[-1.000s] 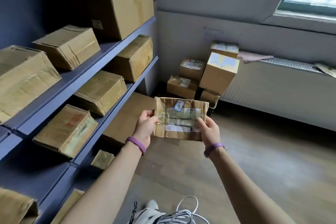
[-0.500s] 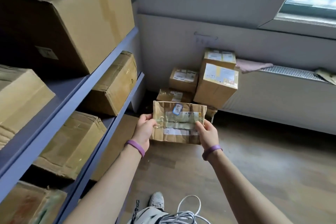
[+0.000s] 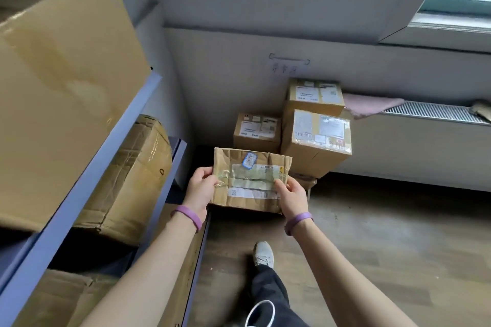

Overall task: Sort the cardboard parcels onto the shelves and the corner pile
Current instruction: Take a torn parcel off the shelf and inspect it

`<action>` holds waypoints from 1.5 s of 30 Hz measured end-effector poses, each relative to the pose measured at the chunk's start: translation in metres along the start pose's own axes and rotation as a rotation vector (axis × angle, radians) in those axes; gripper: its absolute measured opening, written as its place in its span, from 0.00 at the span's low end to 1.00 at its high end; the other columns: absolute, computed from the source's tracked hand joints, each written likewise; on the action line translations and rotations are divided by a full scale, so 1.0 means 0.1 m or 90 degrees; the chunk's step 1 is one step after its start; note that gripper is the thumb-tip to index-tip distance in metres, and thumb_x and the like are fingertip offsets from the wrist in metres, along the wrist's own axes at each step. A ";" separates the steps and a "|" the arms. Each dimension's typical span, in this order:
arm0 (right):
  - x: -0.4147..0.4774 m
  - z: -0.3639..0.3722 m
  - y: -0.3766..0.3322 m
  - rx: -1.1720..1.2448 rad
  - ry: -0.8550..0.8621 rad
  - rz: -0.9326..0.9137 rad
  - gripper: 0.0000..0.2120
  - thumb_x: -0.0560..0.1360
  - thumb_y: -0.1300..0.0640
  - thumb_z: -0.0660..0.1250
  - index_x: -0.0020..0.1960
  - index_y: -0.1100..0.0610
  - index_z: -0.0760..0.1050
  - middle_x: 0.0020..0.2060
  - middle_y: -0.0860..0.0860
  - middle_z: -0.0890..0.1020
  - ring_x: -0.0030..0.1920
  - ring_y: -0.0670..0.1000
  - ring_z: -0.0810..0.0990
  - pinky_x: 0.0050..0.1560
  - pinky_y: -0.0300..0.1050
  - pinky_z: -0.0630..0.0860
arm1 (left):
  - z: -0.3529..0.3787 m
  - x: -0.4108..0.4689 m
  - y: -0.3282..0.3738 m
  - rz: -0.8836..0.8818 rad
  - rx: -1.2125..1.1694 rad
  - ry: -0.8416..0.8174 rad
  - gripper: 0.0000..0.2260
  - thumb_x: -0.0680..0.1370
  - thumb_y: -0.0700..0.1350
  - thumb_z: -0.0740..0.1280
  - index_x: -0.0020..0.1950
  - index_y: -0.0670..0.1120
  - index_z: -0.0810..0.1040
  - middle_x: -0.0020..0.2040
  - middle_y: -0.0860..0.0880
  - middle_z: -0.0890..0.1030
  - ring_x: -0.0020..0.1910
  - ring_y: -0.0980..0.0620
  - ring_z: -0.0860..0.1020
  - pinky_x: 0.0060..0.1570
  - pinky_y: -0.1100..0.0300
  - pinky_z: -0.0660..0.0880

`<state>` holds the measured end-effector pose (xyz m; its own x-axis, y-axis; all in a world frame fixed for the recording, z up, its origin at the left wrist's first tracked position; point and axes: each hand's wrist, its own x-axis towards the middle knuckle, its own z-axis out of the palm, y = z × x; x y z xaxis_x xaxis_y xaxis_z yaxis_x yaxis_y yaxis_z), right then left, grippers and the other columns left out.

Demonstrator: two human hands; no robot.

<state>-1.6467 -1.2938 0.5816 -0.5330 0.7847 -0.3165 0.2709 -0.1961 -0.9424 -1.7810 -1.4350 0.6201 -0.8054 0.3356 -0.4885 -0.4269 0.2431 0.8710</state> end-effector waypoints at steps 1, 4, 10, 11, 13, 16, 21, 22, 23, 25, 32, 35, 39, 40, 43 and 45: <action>0.18 0.02 0.01 -0.005 0.002 0.011 0.08 0.80 0.62 0.64 0.53 0.56 0.81 0.42 0.47 0.84 0.42 0.45 0.82 0.49 0.43 0.79 | 0.07 0.16 0.03 -0.004 0.009 -0.002 0.12 0.80 0.33 0.59 0.60 0.44 0.75 0.54 0.43 0.81 0.47 0.49 0.80 0.41 0.56 0.78; 0.76 0.08 0.03 -0.020 -0.009 0.026 0.07 0.79 0.62 0.64 0.52 0.55 0.80 0.43 0.48 0.84 0.44 0.47 0.82 0.51 0.44 0.78 | 0.31 0.62 0.13 -0.016 0.027 -0.011 0.13 0.81 0.34 0.60 0.63 0.44 0.74 0.54 0.45 0.81 0.49 0.50 0.80 0.43 0.57 0.78; 1.95 0.20 0.18 -0.056 -0.041 0.089 0.09 0.80 0.62 0.63 0.56 0.58 0.80 0.45 0.51 0.84 0.46 0.49 0.81 0.52 0.44 0.77 | 0.83 1.57 0.18 -0.072 0.057 0.001 0.17 0.81 0.33 0.59 0.68 0.44 0.71 0.53 0.49 0.79 0.47 0.56 0.78 0.39 0.62 0.75; 2.12 0.22 0.22 -0.067 -0.039 0.102 0.09 0.80 0.62 0.63 0.56 0.58 0.80 0.46 0.52 0.84 0.45 0.49 0.81 0.51 0.43 0.77 | 0.91 1.74 0.17 -0.090 0.063 -0.001 0.17 0.81 0.33 0.59 0.69 0.44 0.70 0.53 0.50 0.79 0.48 0.55 0.79 0.40 0.61 0.76; 2.43 0.26 0.31 -0.083 -0.041 0.124 0.08 0.80 0.63 0.63 0.55 0.57 0.79 0.45 0.53 0.83 0.45 0.49 0.80 0.47 0.39 0.77 | 1.06 2.05 0.13 -0.115 0.077 -0.012 0.17 0.81 0.34 0.59 0.69 0.46 0.70 0.53 0.51 0.79 0.49 0.55 0.79 0.41 0.61 0.77; 2.84 0.31 0.51 -0.114 -0.049 0.176 0.08 0.80 0.63 0.62 0.55 0.58 0.78 0.46 0.52 0.83 0.46 0.51 0.80 0.47 0.42 0.76 | 1.24 2.48 0.06 -0.145 0.096 -0.025 0.17 0.82 0.36 0.60 0.68 0.52 0.70 0.53 0.53 0.80 0.49 0.56 0.80 0.41 0.62 0.76; 3.34 0.47 0.86 -0.158 -0.047 0.256 0.17 0.79 0.62 0.62 0.67 0.59 0.74 0.58 0.54 0.81 0.59 0.53 0.78 0.64 0.50 0.73 | 1.40 3.18 -0.23 -0.195 0.148 -0.044 0.19 0.81 0.36 0.59 0.70 0.52 0.71 0.58 0.53 0.80 0.55 0.56 0.79 0.50 0.61 0.76; 3.42 0.51 0.93 -0.158 -0.047 0.271 0.18 0.79 0.61 0.62 0.68 0.59 0.73 0.60 0.53 0.81 0.60 0.53 0.78 0.65 0.50 0.73 | 1.42 3.30 -0.31 -0.208 0.158 -0.049 0.20 0.81 0.37 0.60 0.71 0.51 0.71 0.60 0.52 0.80 0.56 0.56 0.79 0.50 0.62 0.76; 3.48 0.55 1.01 -0.160 -0.047 0.293 0.18 0.79 0.61 0.62 0.68 0.59 0.72 0.60 0.53 0.80 0.61 0.54 0.78 0.65 0.50 0.72 | 1.43 3.42 -0.40 -0.223 0.167 -0.056 0.20 0.81 0.38 0.60 0.73 0.51 0.70 0.62 0.51 0.79 0.56 0.56 0.79 0.49 0.63 0.75; 3.60 0.61 1.18 -0.161 -0.048 0.338 0.17 0.79 0.60 0.62 0.67 0.58 0.72 0.59 0.53 0.80 0.60 0.55 0.78 0.64 0.49 0.73 | 1.45 3.60 -0.59 -0.257 0.175 -0.066 0.22 0.81 0.37 0.59 0.74 0.51 0.70 0.64 0.51 0.79 0.57 0.55 0.79 0.46 0.64 0.75; 3.90 0.70 1.63 -0.252 -0.004 0.432 0.17 0.79 0.60 0.60 0.67 0.58 0.67 0.61 0.58 0.79 0.59 0.61 0.78 0.57 0.48 0.73 | 1.69 3.97 -1.04 -0.302 0.190 -0.080 0.23 0.80 0.35 0.59 0.69 0.58 0.71 0.59 0.54 0.81 0.55 0.57 0.78 0.48 0.65 0.74; 4.04 0.74 1.67 -0.249 0.005 0.422 0.22 0.77 0.61 0.61 0.70 0.59 0.64 0.63 0.56 0.76 0.62 0.59 0.76 0.62 0.48 0.72 | 1.78 4.09 -1.15 -0.307 0.190 -0.072 0.24 0.80 0.36 0.59 0.73 0.56 0.69 0.63 0.52 0.79 0.58 0.54 0.78 0.55 0.61 0.75; 4.16 0.80 1.73 -0.232 0.026 0.446 0.21 0.76 0.63 0.63 0.68 0.61 0.65 0.64 0.59 0.77 0.62 0.60 0.77 0.62 0.50 0.73 | 1.84 4.17 -1.21 -0.324 0.191 -0.053 0.24 0.81 0.34 0.59 0.74 0.52 0.67 0.56 0.55 0.78 0.52 0.57 0.77 0.47 0.66 0.72; 4.17 0.81 1.74 -0.235 0.028 0.454 0.21 0.76 0.62 0.63 0.68 0.61 0.65 0.64 0.59 0.77 0.62 0.60 0.77 0.62 0.50 0.73 | 1.86 4.18 -1.23 -0.323 0.193 -0.056 0.23 0.81 0.34 0.58 0.74 0.52 0.68 0.54 0.56 0.78 0.51 0.58 0.76 0.44 0.68 0.71; 4.18 0.84 1.79 -0.240 0.026 0.460 0.23 0.76 0.62 0.64 0.69 0.61 0.65 0.65 0.59 0.76 0.62 0.60 0.77 0.62 0.49 0.74 | 1.89 4.20 -1.25 -0.322 0.186 -0.053 0.23 0.81 0.33 0.58 0.71 0.55 0.69 0.53 0.56 0.77 0.50 0.58 0.75 0.44 0.68 0.70; 4.19 0.86 1.82 -0.243 0.026 0.465 0.24 0.76 0.61 0.64 0.70 0.62 0.64 0.65 0.59 0.76 0.62 0.60 0.77 0.63 0.52 0.74 | 1.89 4.23 -1.28 -0.329 0.185 -0.052 0.24 0.81 0.32 0.57 0.70 0.56 0.68 0.56 0.55 0.77 0.54 0.55 0.75 0.52 0.64 0.70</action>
<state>-1.8898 -1.0514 0.2682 -0.0891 0.5594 -0.8241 0.7955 -0.4579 -0.3969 -1.9892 -1.1519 0.2923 -0.4847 0.1730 -0.8574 -0.6156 0.6290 0.4749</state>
